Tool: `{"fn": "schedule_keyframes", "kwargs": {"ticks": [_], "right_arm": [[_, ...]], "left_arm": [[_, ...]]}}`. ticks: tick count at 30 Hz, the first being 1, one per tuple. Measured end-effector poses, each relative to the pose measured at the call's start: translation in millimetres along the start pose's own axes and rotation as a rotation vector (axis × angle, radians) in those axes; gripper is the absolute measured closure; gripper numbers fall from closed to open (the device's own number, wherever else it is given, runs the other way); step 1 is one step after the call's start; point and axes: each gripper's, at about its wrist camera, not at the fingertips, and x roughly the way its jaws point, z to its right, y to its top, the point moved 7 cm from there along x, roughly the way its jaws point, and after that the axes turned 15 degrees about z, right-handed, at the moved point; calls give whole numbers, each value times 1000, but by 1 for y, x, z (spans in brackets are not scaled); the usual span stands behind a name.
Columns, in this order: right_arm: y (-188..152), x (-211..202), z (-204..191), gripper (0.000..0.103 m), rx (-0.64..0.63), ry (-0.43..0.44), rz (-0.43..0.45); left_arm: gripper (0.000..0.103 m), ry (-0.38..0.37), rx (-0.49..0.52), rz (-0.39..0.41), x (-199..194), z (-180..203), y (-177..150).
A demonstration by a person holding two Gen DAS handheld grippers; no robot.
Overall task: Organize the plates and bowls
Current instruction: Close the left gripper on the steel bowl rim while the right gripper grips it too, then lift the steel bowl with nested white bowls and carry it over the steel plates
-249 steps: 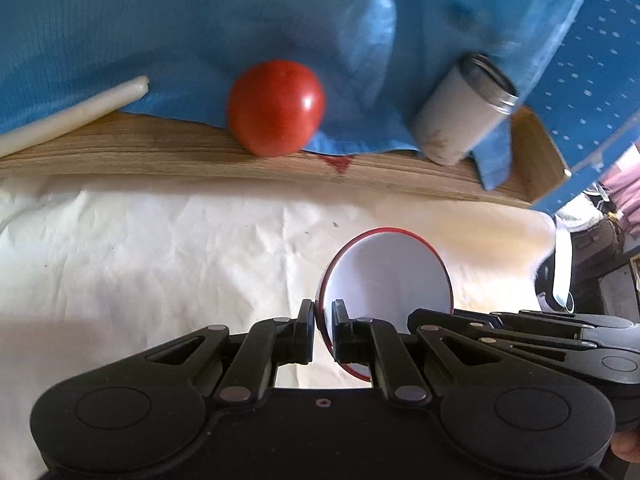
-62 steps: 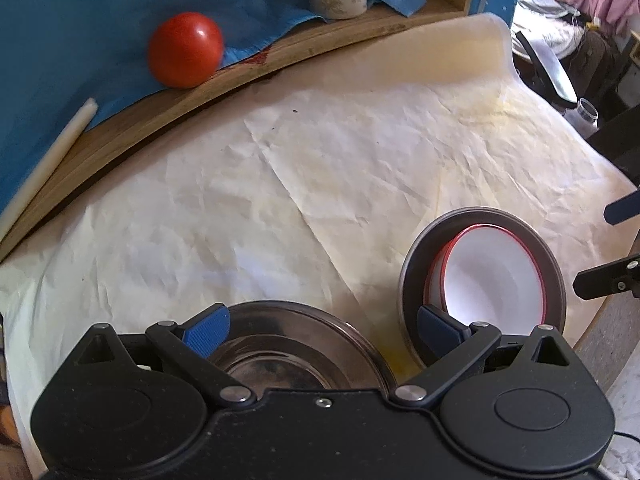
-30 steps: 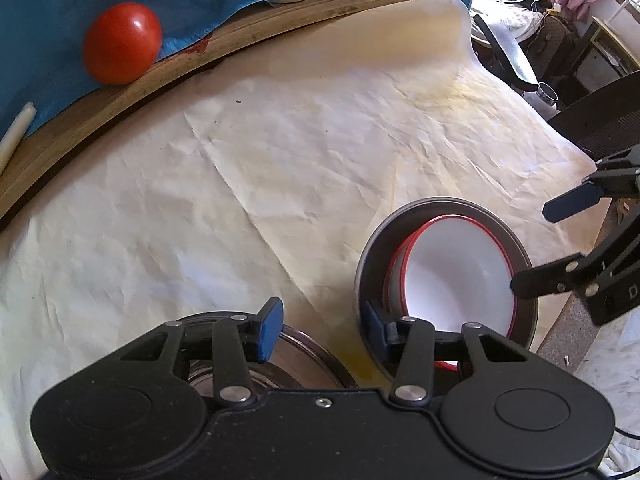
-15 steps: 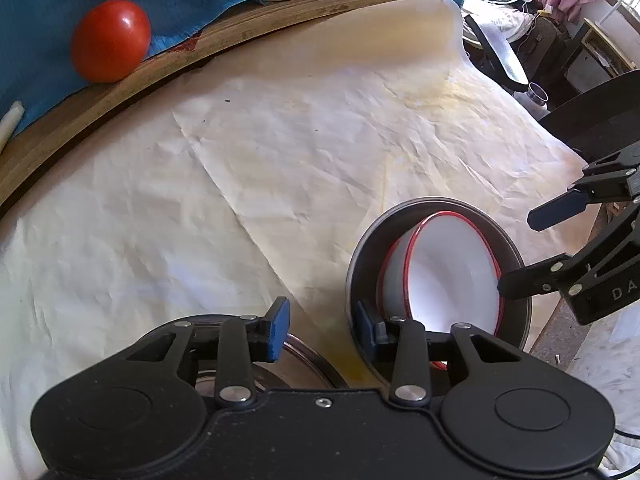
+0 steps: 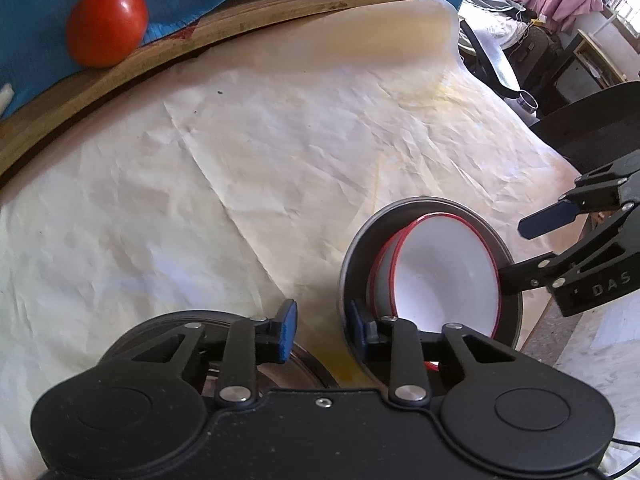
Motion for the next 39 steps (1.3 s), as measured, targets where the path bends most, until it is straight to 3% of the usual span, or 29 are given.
{"fn": "schedule_keyframes", "kwargs": {"ticks": [5,10,11,21,27,31,39], "right_arm": [[0,4,-6,44,3,-18,-1],[-3,7,-8,71,70,42,4],[-3,7,-8,73,88,54,3],[-3,15,-6,74,151,84,1],[-6,15,-4,88,221,121,11],[-8,10,-12,90,174,93,62],[-6,8,-4,92,234,116,48]], "left_arm": [[73,1,-30,2,1,-1,-1],[74,5,-76,9,1,-3,-3],[74,7,-82,11,1,-3,-4],[78,15,-130,22,2,-3,-6],[79,18,-141,28,1,-3,-8],[96,16,-153,40,0,3,-8],[96,57,-218,-7,1,6,-7]]}}
